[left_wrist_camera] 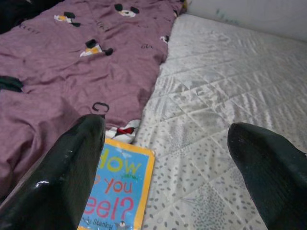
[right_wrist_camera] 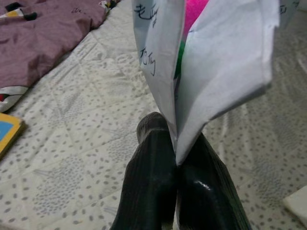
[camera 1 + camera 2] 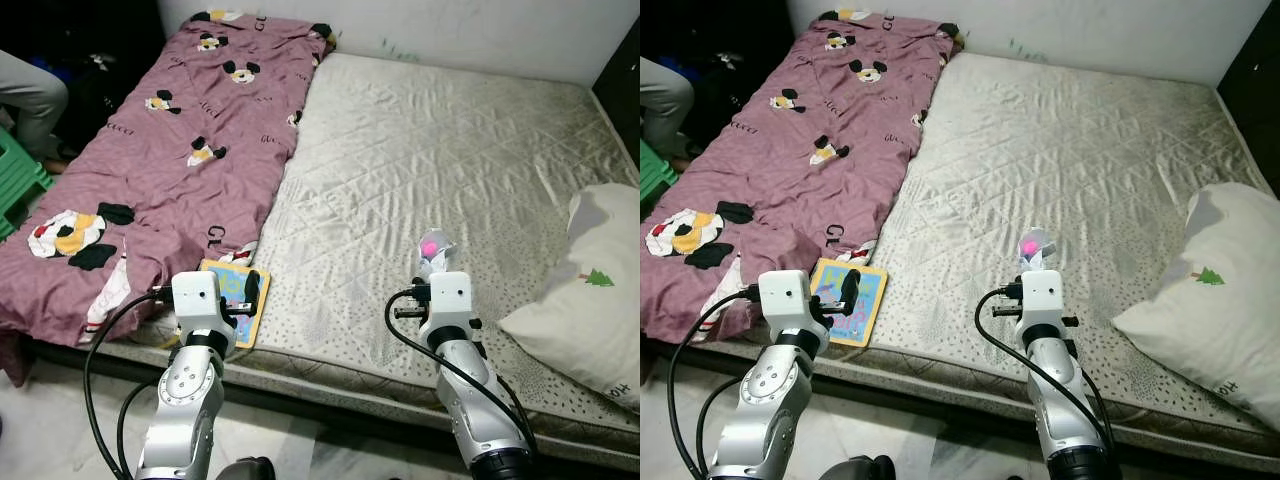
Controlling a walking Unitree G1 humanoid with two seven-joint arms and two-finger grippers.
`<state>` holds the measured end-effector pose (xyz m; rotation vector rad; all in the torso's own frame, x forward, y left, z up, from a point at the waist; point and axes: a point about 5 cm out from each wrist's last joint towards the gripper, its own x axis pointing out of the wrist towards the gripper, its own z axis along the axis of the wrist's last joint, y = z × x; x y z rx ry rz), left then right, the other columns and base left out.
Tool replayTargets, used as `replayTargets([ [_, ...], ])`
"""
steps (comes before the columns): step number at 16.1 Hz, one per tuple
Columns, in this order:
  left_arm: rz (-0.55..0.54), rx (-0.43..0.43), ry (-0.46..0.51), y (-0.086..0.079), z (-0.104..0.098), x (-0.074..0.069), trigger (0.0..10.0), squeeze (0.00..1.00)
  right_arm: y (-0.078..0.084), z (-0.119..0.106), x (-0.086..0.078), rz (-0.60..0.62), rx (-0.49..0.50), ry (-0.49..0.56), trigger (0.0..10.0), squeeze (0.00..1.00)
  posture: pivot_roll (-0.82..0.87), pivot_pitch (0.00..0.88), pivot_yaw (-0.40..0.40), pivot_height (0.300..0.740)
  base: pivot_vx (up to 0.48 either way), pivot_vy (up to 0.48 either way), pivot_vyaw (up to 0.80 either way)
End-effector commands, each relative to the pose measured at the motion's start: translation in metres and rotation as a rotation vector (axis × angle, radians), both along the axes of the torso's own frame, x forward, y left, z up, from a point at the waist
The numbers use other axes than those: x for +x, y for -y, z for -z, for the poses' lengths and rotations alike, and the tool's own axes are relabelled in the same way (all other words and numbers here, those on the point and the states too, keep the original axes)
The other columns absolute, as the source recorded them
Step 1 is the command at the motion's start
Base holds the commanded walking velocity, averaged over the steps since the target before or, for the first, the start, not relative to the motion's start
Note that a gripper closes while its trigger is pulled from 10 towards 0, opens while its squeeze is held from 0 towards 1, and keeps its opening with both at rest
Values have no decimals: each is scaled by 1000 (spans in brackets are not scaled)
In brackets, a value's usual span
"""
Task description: Clean up the room
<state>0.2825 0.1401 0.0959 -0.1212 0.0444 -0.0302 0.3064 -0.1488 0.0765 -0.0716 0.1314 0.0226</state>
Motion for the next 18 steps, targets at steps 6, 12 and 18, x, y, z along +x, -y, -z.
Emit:
replayTargets([
  [6,7,2,-5,-1,1,0,10000,0,1,0,-1,1,40,1,10000,0,-21,170,6,740,0,472,-576],
  [12,3,3,-4,-1,0,0,10000,0,1,0,-1,-4,48,-2,10000,0,-19,171,6,740,0,479,0],
  [18,6,1,-3,-1,1,0,10000,0,1,1,-1,-4,48,-6,10000,0,-19,172,7,740,0,480,-246],
])
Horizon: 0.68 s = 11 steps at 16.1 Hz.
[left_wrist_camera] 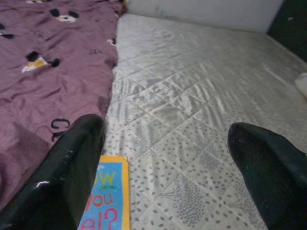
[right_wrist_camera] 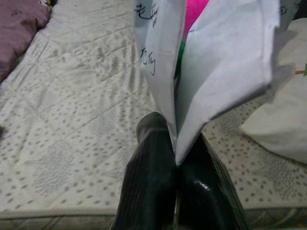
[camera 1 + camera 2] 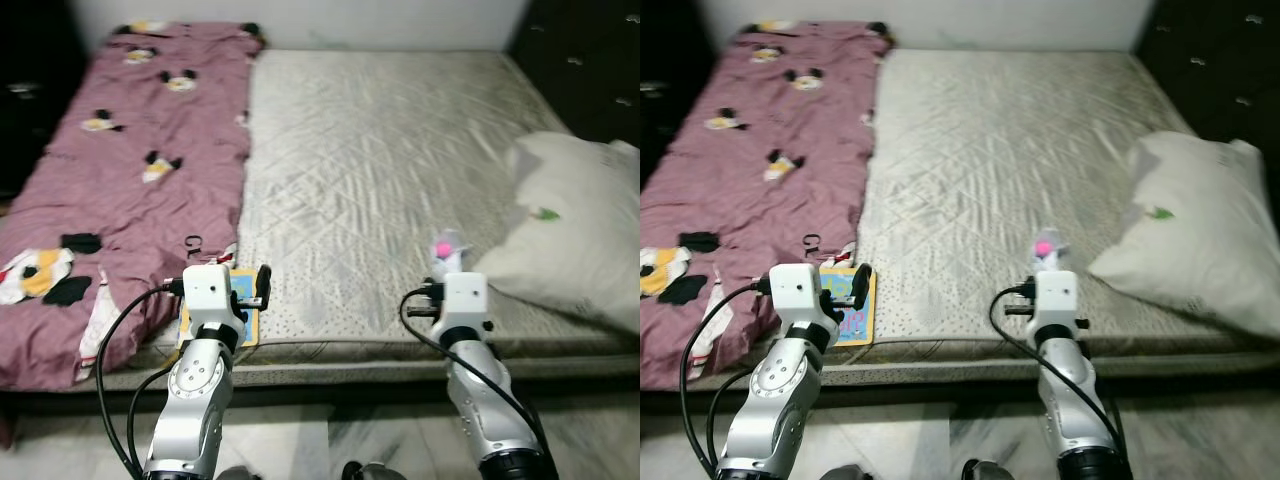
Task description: Clean up the room
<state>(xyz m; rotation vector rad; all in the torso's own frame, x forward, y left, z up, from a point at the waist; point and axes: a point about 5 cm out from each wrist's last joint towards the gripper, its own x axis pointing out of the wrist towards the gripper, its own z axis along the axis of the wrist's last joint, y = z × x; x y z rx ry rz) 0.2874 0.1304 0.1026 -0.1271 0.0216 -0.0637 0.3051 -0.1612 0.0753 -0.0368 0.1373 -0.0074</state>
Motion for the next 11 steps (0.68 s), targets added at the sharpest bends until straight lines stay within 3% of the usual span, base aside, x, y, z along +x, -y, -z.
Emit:
replayTargets([
  [1,-26,8,-28,-10,7,-4,10000,0,-11,0,1,-37,14,-1,10000,0,-21,170,5,740,0,480,0],
  [3,-27,8,-27,-9,7,-3,10000,0,-11,0,1,-41,13,-2,10000,0,-22,169,4,740,0,388,0],
  [11,23,-11,14,-6,2,-5,10000,0,-13,1,2,-52,9,-5,10000,0,-21,162,3,740,0,0,0],
])
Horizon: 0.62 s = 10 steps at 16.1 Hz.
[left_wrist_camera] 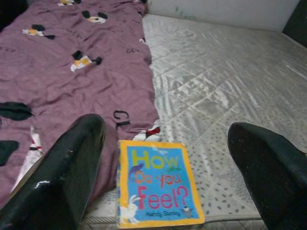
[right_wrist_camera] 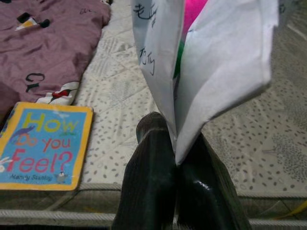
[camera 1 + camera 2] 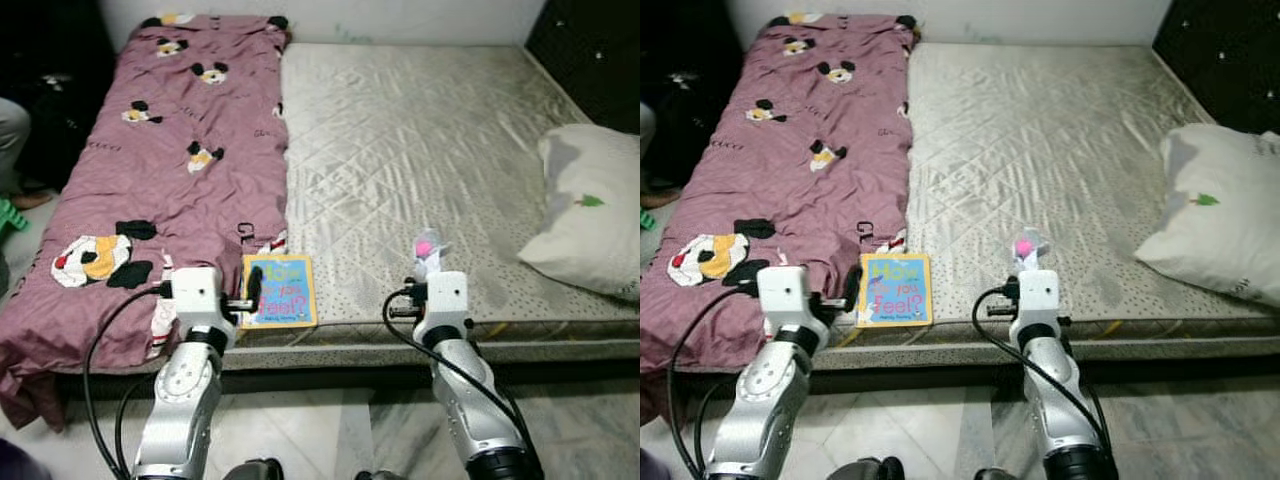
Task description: Clean up the room
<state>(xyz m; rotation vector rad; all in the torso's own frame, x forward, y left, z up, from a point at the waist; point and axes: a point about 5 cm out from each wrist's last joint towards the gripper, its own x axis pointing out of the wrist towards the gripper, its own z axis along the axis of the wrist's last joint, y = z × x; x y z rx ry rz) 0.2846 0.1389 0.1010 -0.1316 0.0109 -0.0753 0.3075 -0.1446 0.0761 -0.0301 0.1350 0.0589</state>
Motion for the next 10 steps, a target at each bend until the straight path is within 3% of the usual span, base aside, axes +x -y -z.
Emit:
replayTargets([
  [1,14,-7,3,3,1,-2,10000,0,4,2,-1,12,-3,-7,10000,0,-19,161,3,740,255,0,0],
  [10,24,-7,1,3,2,-3,10000,0,3,1,0,6,-2,1,10000,0,-17,153,2,740,331,0,0],
])
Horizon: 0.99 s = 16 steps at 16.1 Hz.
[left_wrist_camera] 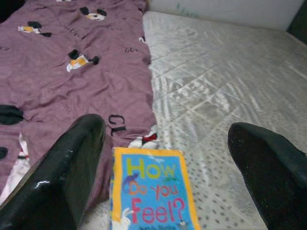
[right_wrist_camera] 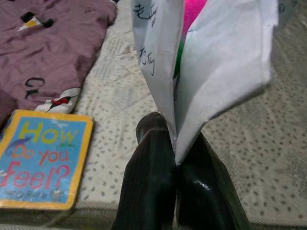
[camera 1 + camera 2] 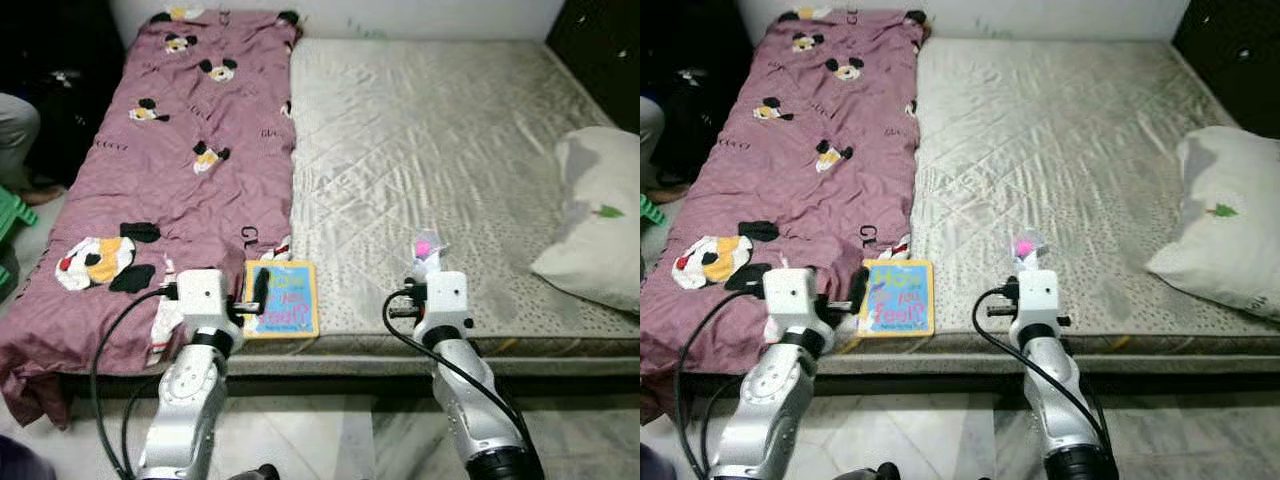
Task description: Clean up the room
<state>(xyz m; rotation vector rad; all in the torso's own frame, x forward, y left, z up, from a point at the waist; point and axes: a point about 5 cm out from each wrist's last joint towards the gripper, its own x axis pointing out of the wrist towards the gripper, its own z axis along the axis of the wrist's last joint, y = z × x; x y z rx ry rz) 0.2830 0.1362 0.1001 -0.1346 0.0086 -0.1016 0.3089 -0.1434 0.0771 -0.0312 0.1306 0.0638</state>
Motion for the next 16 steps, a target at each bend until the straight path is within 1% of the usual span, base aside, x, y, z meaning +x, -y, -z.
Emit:
replayTargets([
  [1,-1,-4,-3,0,1,-2,10000,0,4,2,-1,11,-1,-3,10000,0,-16,152,2,740,345,0,0],
  [9,5,-7,-11,-1,1,0,10000,0,4,1,0,25,3,9,10000,0,-17,159,7,740,330,0,0],
  [14,-35,-11,-41,0,5,1,10000,0,5,1,0,30,-2,7,10000,0,-19,160,6,740,0,0,0],
  [16,-31,-14,-40,1,5,2,10000,0,6,1,1,30,-3,4,10000,0,-23,162,2,740,0,0,-800],
])
